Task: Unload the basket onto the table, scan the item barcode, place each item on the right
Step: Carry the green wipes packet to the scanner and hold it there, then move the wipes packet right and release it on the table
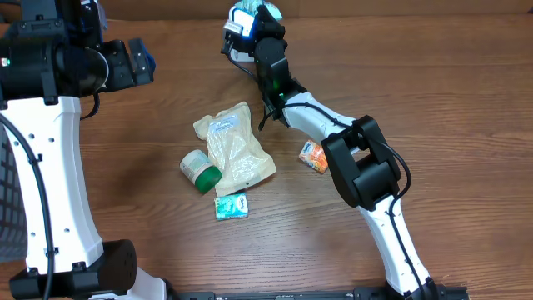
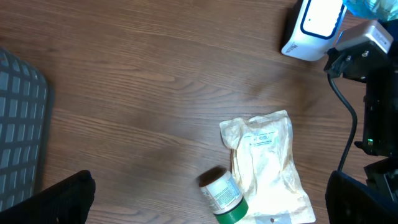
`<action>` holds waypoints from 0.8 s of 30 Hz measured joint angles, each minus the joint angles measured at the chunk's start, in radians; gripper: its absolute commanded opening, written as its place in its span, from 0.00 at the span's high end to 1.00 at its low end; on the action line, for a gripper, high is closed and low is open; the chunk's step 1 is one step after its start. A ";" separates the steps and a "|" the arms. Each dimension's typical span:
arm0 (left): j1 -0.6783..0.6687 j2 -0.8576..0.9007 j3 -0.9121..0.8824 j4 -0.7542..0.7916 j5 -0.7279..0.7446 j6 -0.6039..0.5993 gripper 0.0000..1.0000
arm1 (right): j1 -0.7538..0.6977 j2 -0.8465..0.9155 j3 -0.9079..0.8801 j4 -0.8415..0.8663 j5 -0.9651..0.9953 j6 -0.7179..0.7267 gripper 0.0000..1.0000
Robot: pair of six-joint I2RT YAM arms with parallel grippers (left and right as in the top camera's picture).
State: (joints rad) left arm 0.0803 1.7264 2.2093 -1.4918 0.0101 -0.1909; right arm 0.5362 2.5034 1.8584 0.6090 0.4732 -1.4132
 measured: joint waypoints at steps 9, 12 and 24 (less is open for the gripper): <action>0.000 0.000 0.000 0.000 0.000 0.000 0.00 | 0.003 0.025 0.000 0.000 -0.074 -0.005 0.96; 0.000 0.000 0.000 0.000 0.000 0.000 0.00 | 0.003 0.025 0.000 -0.003 -0.081 -0.005 0.96; 0.000 0.000 0.000 0.000 0.000 0.000 0.00 | 0.002 0.026 0.000 0.053 -0.061 -0.003 0.96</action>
State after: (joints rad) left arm 0.0803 1.7264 2.2093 -1.4921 0.0101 -0.1913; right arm 0.5381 2.5290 1.8584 0.6617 0.4126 -1.4166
